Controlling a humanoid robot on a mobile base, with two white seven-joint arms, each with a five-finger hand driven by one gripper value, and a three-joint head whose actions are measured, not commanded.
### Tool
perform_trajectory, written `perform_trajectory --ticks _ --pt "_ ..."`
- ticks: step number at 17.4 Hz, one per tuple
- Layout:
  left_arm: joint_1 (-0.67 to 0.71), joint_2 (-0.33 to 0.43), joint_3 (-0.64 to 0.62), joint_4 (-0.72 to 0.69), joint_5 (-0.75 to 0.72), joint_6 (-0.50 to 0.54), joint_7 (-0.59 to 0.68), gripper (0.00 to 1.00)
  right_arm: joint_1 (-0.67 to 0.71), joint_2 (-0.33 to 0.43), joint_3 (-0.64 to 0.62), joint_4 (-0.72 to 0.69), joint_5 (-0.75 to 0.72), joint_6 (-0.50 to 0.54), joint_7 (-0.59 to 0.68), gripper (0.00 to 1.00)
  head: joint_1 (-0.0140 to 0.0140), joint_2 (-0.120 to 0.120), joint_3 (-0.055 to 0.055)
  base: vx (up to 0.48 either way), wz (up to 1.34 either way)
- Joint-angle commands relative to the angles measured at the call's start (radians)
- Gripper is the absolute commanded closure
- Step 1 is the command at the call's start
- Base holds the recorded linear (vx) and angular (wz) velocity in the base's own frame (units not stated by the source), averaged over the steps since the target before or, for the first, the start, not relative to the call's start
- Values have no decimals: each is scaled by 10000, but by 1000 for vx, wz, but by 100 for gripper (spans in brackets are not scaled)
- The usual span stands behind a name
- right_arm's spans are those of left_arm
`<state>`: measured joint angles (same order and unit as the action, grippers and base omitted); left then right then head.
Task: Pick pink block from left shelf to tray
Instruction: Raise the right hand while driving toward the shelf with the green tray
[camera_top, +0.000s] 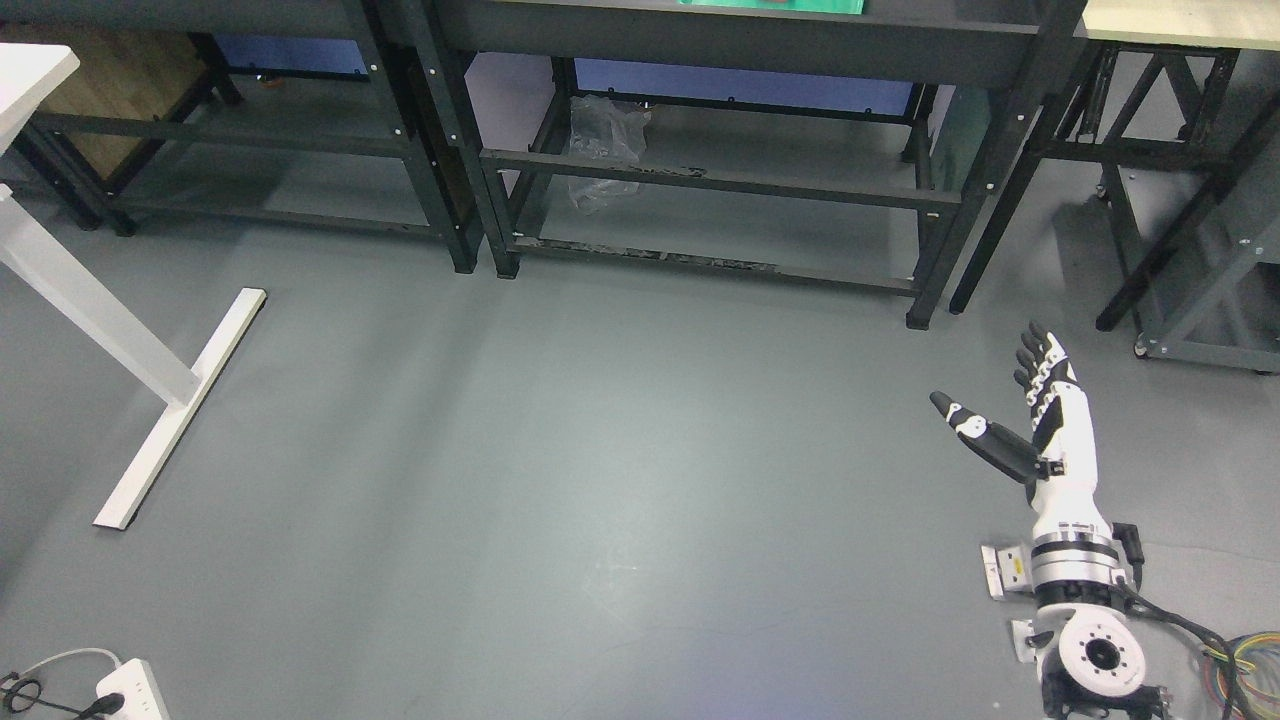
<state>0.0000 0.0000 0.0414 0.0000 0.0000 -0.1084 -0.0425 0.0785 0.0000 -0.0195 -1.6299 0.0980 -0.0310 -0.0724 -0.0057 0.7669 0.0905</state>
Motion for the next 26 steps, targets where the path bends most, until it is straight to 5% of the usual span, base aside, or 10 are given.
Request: perform_trajectory --ticks 1,10,14,16,26 --pt "-215 175 0 -175 -15 -5 -4 0 135 -174 -204 -23 -14 -12 3 0 0 0 0 0 0" --pt "-215 175 0 -175 -15 -5 -4 0 44 -174 -295 -8 565 -393 -59 0 0 0 0 0 0" --pt "-215 175 0 -175 -15 -5 -4 0 -186 -366 -221 -38 7452 -503 -395 11 0 0 0 0 0" --pt "-215 175 0 -175 -15 -5 -4 0 -202 -475 -21 -84 9582 -457 -411 11 0 0 0 0 0" --pt "-215 175 0 -175 -15 -5 -4 0 74 -552 409 -499 9574 -1132 -519 0 0 0 0 35 22"
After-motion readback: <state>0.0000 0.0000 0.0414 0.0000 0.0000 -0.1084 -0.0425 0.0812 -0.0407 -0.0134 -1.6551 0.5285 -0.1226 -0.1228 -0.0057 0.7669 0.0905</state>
